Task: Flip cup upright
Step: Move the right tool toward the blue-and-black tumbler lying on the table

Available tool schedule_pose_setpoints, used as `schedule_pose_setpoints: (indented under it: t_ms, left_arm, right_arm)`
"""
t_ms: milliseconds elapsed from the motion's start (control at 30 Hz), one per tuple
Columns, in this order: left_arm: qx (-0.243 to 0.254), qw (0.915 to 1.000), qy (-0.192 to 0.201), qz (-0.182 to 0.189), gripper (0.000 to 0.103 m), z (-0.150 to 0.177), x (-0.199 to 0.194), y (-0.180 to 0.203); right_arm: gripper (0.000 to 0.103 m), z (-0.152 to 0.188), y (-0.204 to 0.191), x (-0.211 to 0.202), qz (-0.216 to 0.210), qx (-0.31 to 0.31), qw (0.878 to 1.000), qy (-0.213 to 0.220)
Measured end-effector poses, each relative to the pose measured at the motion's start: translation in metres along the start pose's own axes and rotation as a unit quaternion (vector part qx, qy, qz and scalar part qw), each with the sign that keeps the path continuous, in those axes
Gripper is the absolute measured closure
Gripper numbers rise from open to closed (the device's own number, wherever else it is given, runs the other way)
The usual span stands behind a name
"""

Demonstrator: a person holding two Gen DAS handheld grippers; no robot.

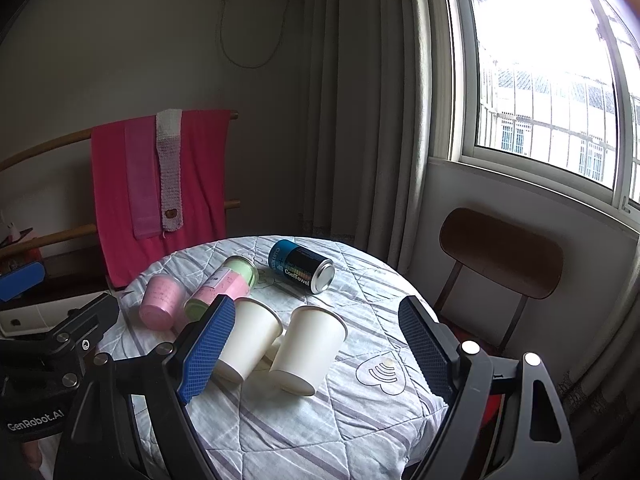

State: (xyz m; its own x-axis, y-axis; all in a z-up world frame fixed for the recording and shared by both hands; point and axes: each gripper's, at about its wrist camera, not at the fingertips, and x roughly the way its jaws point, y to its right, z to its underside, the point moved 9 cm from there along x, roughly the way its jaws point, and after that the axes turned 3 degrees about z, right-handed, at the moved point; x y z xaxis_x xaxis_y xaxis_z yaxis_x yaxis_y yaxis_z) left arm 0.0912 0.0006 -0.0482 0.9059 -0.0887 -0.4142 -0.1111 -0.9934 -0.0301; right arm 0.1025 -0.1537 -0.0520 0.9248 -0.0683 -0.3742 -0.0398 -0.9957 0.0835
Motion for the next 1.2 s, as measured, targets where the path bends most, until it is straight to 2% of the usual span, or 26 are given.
schedule_pose_setpoints:
  t_ms: [133, 300, 700, 867, 967, 1200]
  left_arm:
    - [0.004, 0.9997, -0.007, 0.024, 0.0, 0.002, 0.003, 0.011]
    - [0.012, 0.9996, -0.013, 0.022, 0.0, 0.005, 0.007, 0.015]
    - [0.005, 0.9989, -0.046, 0.011, 0.0, 0.013, 0.025, -0.004]
    - [0.006, 0.9977, -0.064, 0.021, 0.0, 0.017, 0.035, -0.006]
    - [0.006, 0.9972, -0.073, 0.015, 0.0, 0.018, 0.043, -0.01]
    - [-0.003, 0.9965, -0.081, 0.02, 0.0, 0.007, 0.06, -0.007]
  right_arm:
    - [0.018, 0.002, 0.006, -0.001, 0.007, 0.007, 1.0, -0.007]
    - [0.018, 0.004, 0.011, 0.001, 0.013, 0.007, 1.0, -0.014]
    - [0.018, 0.007, 0.008, 0.017, 0.005, -0.003, 0.999, -0.046]
    - [0.018, 0.012, 0.006, 0.029, -0.01, -0.004, 0.997, -0.07]
    - [0.018, 0.015, 0.004, 0.038, -0.023, -0.003, 0.996, -0.087]
    - [0.018, 0.009, -0.003, 0.064, -0.065, -0.017, 0.99, -0.121]
